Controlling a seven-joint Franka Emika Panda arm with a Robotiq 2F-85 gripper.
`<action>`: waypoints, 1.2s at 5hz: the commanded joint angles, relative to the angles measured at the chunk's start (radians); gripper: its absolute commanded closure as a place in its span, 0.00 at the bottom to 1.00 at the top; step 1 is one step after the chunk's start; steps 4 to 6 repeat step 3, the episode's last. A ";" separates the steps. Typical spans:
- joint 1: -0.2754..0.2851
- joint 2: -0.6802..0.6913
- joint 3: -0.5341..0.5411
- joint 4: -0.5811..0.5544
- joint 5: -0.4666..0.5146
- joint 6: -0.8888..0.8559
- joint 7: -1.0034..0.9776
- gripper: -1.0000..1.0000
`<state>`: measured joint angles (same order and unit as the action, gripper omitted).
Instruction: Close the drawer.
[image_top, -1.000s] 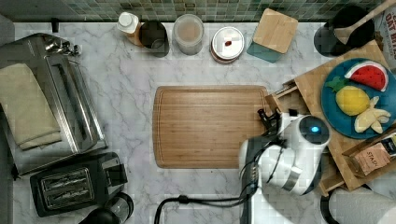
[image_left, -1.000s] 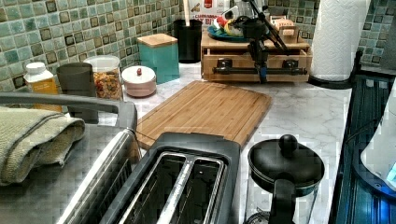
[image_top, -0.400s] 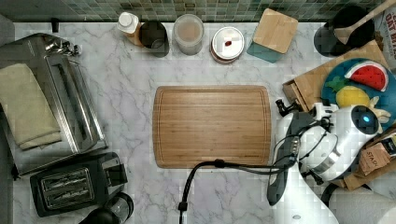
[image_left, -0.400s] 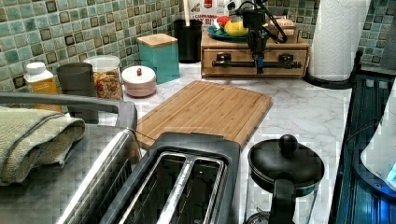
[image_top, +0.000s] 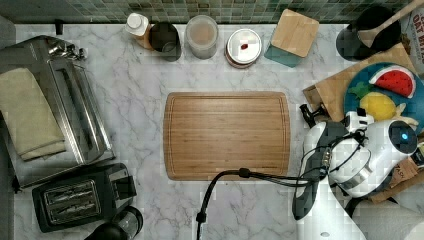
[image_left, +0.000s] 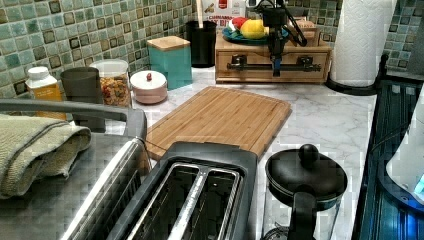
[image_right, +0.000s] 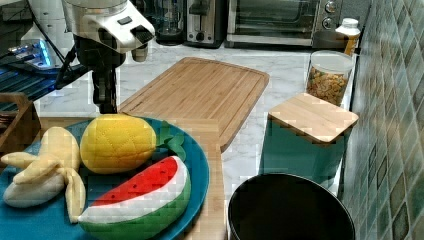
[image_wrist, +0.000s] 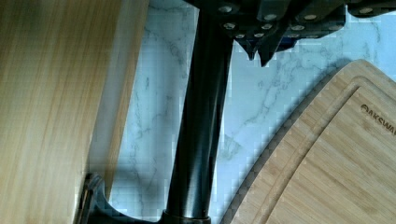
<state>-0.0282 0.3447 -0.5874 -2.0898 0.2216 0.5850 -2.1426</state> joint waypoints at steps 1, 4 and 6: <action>-0.061 -0.026 -0.026 0.183 0.049 0.237 -0.095 1.00; -0.030 -0.036 -0.046 0.212 -0.021 0.172 -0.020 1.00; -0.030 -0.036 -0.046 0.212 -0.021 0.172 -0.020 1.00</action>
